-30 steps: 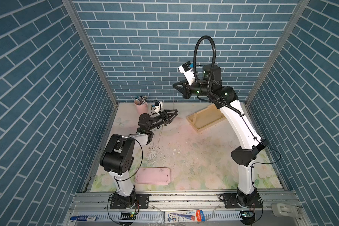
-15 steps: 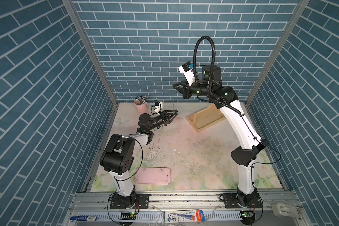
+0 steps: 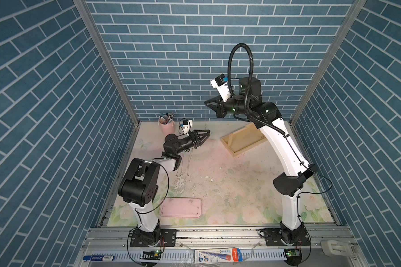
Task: Take the necklace off the jewelry display stand
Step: Place the necklace at the center of the board.
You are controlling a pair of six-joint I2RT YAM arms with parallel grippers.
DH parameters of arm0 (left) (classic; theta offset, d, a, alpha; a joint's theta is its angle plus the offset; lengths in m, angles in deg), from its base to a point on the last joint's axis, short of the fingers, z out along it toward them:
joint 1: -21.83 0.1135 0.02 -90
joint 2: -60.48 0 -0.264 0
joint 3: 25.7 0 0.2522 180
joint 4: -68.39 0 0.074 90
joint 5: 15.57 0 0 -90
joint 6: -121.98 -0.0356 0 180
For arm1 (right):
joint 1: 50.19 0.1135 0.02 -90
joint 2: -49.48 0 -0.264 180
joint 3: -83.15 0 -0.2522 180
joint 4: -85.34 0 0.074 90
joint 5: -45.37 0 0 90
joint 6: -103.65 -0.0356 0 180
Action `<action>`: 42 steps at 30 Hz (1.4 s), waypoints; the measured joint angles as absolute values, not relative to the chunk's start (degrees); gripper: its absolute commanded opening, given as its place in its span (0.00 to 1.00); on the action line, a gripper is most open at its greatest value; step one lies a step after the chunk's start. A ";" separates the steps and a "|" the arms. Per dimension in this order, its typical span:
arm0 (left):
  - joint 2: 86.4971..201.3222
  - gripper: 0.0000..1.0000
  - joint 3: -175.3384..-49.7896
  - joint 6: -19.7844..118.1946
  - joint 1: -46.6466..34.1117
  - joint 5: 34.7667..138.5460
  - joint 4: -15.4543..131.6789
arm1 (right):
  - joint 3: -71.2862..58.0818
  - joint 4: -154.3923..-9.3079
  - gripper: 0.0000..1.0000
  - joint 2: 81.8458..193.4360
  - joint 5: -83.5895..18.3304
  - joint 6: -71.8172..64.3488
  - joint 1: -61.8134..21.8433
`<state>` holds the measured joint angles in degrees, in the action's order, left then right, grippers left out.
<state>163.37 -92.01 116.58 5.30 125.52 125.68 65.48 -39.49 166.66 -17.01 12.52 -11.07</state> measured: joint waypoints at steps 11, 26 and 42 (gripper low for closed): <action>163.39 0.39 -92.01 116.58 5.30 125.52 125.68 | 65.48 -38.86 0.00 166.66 -18.13 13.73 -11.07; 163.39 0.38 -92.01 116.60 5.30 125.52 125.68 | 65.48 -38.84 0.00 166.66 -20.47 14.23 -11.07; 163.42 0.35 -92.01 116.60 5.30 125.52 125.68 | 65.48 -38.79 0.00 166.66 -21.56 15.58 -11.10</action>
<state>163.42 -92.01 116.60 5.30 125.52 125.68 65.48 -38.79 166.66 -21.56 15.58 -11.10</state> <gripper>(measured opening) 0.356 0.043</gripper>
